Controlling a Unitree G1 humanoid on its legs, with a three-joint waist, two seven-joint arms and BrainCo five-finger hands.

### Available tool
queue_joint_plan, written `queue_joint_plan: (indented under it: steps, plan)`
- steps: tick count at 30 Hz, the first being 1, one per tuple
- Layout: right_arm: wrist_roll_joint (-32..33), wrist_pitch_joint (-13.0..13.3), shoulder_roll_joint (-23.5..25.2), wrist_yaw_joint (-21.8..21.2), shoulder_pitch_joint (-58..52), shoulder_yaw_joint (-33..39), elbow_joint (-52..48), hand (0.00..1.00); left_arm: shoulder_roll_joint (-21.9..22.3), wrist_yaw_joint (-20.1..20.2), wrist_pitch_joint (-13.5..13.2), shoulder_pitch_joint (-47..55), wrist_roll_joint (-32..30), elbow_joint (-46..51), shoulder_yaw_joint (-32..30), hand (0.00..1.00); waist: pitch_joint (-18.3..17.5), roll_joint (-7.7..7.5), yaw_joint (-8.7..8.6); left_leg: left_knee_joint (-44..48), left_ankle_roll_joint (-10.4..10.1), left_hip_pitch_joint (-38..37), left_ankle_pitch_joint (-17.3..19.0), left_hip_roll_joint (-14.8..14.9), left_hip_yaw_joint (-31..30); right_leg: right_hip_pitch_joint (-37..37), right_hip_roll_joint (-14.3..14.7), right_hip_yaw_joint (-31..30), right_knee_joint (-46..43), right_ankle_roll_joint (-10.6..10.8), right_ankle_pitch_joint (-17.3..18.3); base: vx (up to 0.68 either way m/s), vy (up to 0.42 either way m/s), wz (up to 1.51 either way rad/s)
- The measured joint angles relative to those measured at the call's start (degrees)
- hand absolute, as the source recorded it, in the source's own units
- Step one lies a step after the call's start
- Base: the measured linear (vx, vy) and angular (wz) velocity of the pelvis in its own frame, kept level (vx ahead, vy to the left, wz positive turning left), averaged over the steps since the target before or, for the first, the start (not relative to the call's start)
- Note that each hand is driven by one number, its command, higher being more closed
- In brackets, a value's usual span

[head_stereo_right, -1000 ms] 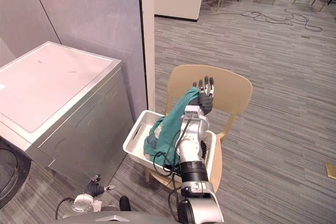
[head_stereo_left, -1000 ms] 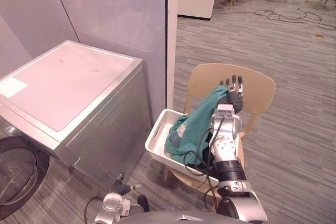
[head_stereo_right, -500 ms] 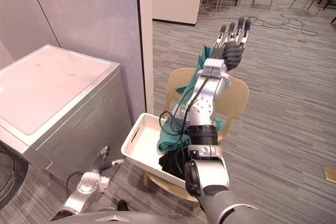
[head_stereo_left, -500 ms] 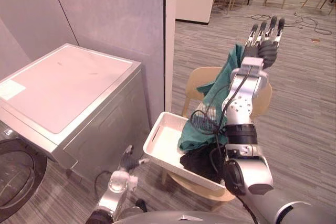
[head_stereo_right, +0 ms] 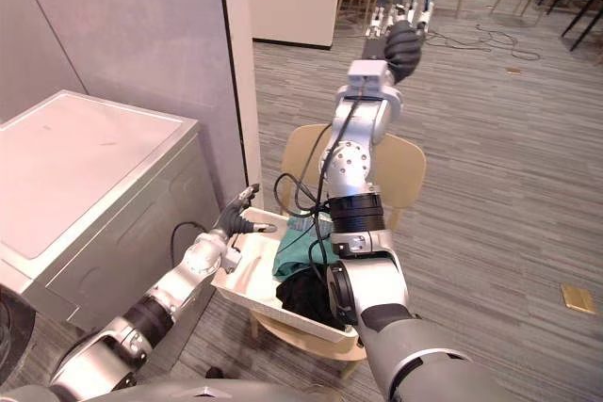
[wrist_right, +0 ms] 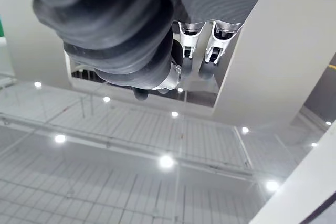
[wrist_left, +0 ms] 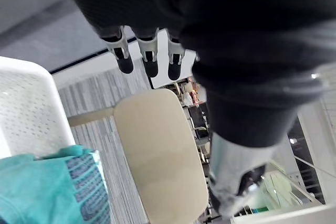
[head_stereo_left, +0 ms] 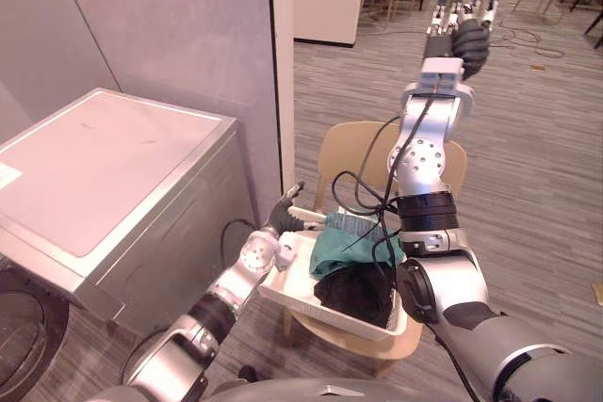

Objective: Pick up the laundry basket with both hands and put the clothes into the washing machine.

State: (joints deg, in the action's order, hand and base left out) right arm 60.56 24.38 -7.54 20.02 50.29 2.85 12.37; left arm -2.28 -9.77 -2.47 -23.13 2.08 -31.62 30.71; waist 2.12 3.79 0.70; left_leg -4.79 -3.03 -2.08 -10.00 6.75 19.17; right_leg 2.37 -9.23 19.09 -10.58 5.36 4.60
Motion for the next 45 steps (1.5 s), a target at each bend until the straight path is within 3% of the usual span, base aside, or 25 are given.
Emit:
queue_joint_plan:
  steps: [3, 4, 8, 10, 11, 12, 14, 16, 21, 28, 33, 39, 45]
  plan:
    - [0.0, -1.2, 0.1, 0.0, -0.1, -0.5, 0.3, 1.00, 0.1, 0.1, 0.0, -0.2, 0.1, -0.6, 2.3, 0.00, 0.0, -0.09, -0.52, 0.3, 0.0, 0.0, 0.0, 0.2, 1.2, -0.7, 0.2, -1.3, -0.1, -0.2, -0.2, 0.03, -0.011, -0.23]
    - [-0.1, -1.7, -0.1, 0.0, -0.5, -0.6, 0.6, 0.00, 0.1, 0.2, 0.0, -0.2, 0.5, -0.7, 3.6, 0.00, 0.0, -0.10, -0.85, 0.3, 0.0, 0.0, 0.0, 0.2, 1.2, -0.9, 0.2, -1.4, -0.2, -0.2, -0.2, 0.03, -0.010, -0.14]
    - [-0.3, -4.2, -3.4, -1.2, -5.0, -4.4, 3.0, 0.00, 0.1, 1.8, 0.0, -0.2, 1.2, -0.7, 4.5, 0.00, -0.2, -0.46, -1.08, 0.3, 0.0, 0.0, 0.0, 0.3, 1.2, -1.2, 0.2, -1.6, -0.4, -0.3, 0.0, 0.00, -0.005, -0.02]
    - [-1.0, -7.0, -6.7, -3.7, -8.4, -8.2, 4.8, 0.00, -0.4, 2.6, 0.0, 0.4, 1.3, -0.6, 4.5, 0.00, -0.3, -0.73, -1.26, 0.3, 0.0, 0.0, 0.0, 0.2, 1.2, -1.3, 0.2, -1.5, -0.6, -0.2, 0.1, 0.00, 0.000, 0.00]
    - [-2.6, -9.7, -9.7, -6.3, -10.7, -10.9, 5.3, 0.00, -0.9, 3.1, -0.2, 1.4, 1.3, -0.5, 4.5, 0.00, -0.3, -0.83, -1.23, 0.2, 0.0, 0.0, 0.0, 0.2, 1.1, -1.2, 0.1, -1.5, -0.6, -0.2, 0.1, -0.01, 0.002, 0.03]
    - [-5.1, -12.1, -12.6, -9.0, -12.2, -12.8, 5.8, 0.00, -1.6, 3.9, -0.5, 2.8, 1.2, -0.5, 4.3, 0.00, -0.3, -0.85, -1.29, 0.0, 0.0, 0.0, 0.0, 0.1, 1.0, -1.1, 0.0, -1.4, -0.6, -0.1, 0.1, 0.00, 0.004, 0.04]
    - [-9.0, -14.3, -17.1, -11.6, -13.4, -15.3, 6.2, 0.00, -2.4, 4.7, -0.5, 5.4, 1.2, -0.4, 4.3, 0.00, -0.3, -0.94, -1.36, 0.0, 0.0, 0.0, 0.0, 0.1, 0.8, -1.0, -0.1, -1.1, -0.6, 0.0, 0.2, 0.00, 0.004, 0.07]
    - [-19.7, -16.3, -21.7, -15.0, -14.9, -16.3, 6.4, 0.00, -3.8, 6.3, -0.5, 8.2, 1.2, -0.3, 4.2, 0.00, -0.2, -1.19, -1.32, 0.0, 0.0, 0.0, 0.0, -0.1, 0.3, -0.7, -0.2, -0.7, -0.6, 0.3, 0.4, 0.01, -0.001, 0.12]
    - [-34.2, -18.2, -28.1, -21.0, -20.9, -19.9, 6.6, 0.00, -6.4, 8.9, -1.5, 13.5, 1.2, 4.7, 3.4, 0.00, -0.9, -2.59, -1.08, -0.1, 0.0, 0.5, 0.1, -0.3, -0.6, -0.5, -0.5, 0.2, -0.5, 0.5, 0.5, 0.02, 0.001, 0.09]
    - [-47.7, -19.7, -29.2, -29.0, -26.0, -27.3, 11.2, 0.00, -7.0, 11.3, -1.9, 17.3, 1.2, 7.1, 3.0, 0.00, -1.3, -3.17, -0.62, -0.1, 0.4, 2.3, -0.2, -0.4, -1.2, -1.9, -0.5, 0.6, -0.3, 0.1, 0.1, 0.00, 0.002, 0.02]
    - [-51.6, -19.9, -29.0, -30.1, -27.3, -28.6, 16.6, 0.00, -7.0, 11.8, -2.0, 18.6, 1.2, 9.7, 2.9, 0.00, -1.1, -3.15, 0.85, -0.1, 1.0, 5.0, -1.0, -0.4, -2.1, -3.8, -0.5, 1.5, -0.5, 0.1, -0.6, -0.01, 0.010, 0.09]
    - [-56.7, -21.1, -24.7, -29.2, -24.8, -26.0, 25.1, 0.00, -7.2, 11.8, -2.3, 18.7, 1.7, 13.5, 0.2, 0.00, 3.5, -2.55, 1.51, -0.1, 1.2, 8.6, -2.0, -0.3, -3.1, -7.5, -0.5, 2.2, -2.0, -0.4, -0.6, -0.05, 0.012, 0.06]
    - [-67.4, -23.4, -19.2, -20.9, -17.9, -15.9, 28.0, 0.00, -6.8, 10.3, -2.4, 18.4, 2.4, 16.9, -2.7, 0.00, 10.2, -1.31, 1.91, 0.3, 1.4, 14.0, -4.0, -0.5, -3.6, -14.1, -1.4, 2.3, -5.7, -0.9, -1.3, -0.06, -0.006, 0.03]
